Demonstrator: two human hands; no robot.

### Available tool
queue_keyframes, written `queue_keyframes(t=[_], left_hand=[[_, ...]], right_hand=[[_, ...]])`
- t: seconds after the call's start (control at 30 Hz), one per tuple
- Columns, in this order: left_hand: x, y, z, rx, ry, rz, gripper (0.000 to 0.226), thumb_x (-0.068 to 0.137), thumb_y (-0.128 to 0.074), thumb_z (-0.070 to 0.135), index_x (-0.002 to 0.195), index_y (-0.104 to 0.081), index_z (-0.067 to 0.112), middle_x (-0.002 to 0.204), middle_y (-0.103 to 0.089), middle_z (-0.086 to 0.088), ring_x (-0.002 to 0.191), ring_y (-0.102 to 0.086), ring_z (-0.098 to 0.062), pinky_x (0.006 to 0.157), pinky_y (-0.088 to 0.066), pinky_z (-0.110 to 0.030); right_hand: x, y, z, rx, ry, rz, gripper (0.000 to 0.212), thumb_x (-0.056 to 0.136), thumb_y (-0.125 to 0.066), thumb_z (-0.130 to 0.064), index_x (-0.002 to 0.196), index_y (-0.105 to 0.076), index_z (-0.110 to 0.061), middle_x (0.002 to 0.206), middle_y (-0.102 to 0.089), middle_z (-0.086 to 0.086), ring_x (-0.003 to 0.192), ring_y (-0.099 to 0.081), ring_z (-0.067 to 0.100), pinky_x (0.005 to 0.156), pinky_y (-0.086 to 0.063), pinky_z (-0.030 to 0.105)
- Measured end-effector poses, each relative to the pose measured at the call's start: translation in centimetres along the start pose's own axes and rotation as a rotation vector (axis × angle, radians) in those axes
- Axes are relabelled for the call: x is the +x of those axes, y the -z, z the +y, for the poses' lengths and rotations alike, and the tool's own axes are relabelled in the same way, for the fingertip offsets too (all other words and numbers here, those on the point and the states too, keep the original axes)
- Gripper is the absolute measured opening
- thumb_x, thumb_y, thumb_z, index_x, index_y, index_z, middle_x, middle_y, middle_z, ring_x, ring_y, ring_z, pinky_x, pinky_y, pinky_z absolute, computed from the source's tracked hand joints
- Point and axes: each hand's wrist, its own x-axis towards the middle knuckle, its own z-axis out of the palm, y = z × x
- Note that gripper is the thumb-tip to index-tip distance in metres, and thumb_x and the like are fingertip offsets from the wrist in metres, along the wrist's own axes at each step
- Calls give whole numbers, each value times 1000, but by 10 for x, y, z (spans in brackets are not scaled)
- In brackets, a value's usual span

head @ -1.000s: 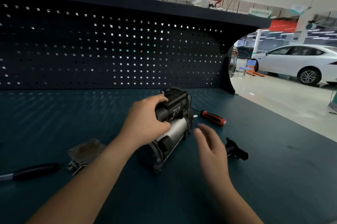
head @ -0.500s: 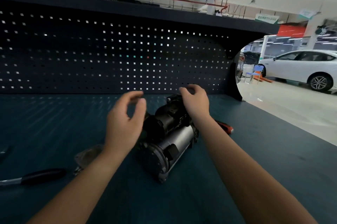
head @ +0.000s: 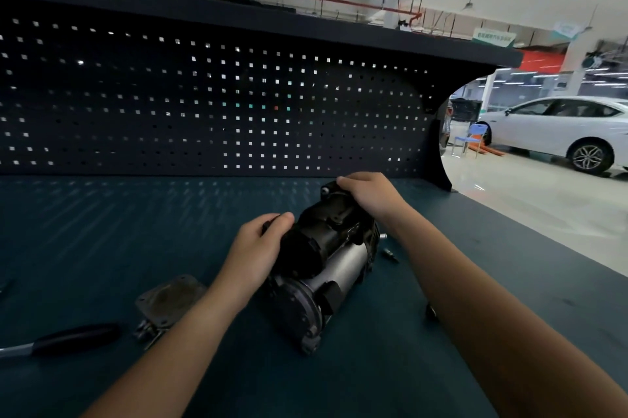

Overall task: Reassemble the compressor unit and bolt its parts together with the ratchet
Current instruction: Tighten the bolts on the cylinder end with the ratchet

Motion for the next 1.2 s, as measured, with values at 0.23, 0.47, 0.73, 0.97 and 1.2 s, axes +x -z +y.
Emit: queue_keyframes(t=[0.23, 0.47, 0.73, 0.97, 1.2], left_hand=[[-14, 7, 2, 207, -201, -25, 45, 83, -46, 35, 83, -57, -9, 82, -56, -26, 63, -48, -10, 53, -34, -17], [-36, 5, 13, 281, -313, -90, 43, 78, -41, 43, 72, -53, 2, 62, -48, -4, 54, -43, -6, 52, -33, -19], [-54, -1, 34, 507, -476, -163, 37, 77, -39, 46, 71, -55, 13, 56, -52, 0, 53, -46, -9, 53, -36, -22], [-66, 11, 42, 501, -487, -217, 49, 68, -29, 61, 75, -57, 20, 67, -58, 7, 59, -52, -3, 54, -38, -14], [-83, 21, 47, 598, -546, -286, 40, 68, -31, 59, 76, -54, 28, 82, -58, 13, 79, -54, -8, 62, -40, -18]], right_hand=[[-15, -4, 6, 238, 48, 29, 15, 87, -62, -19, 74, -68, -22, 80, -68, 0, 77, -64, 18, 70, -52, 27], [-36, 5, 13, 375, 98, 48, 17, 85, -62, -12, 74, -70, -21, 81, -69, -1, 73, -64, 13, 62, -50, 20], [-70, 20, 31, 500, 87, 188, 14, 88, -59, -13, 86, -68, -22, 96, -68, 0, 90, -62, 16, 77, -48, 27], [-101, 8, 29, 434, 211, 365, 23, 93, -50, -19, 77, -66, -25, 75, -65, -18, 75, -57, -4, 72, -45, 12], [-139, -1, 37, 406, 206, 458, 17, 91, -51, -34, 93, -67, -31, 90, -66, -26, 89, -56, -11, 73, -38, -2]])
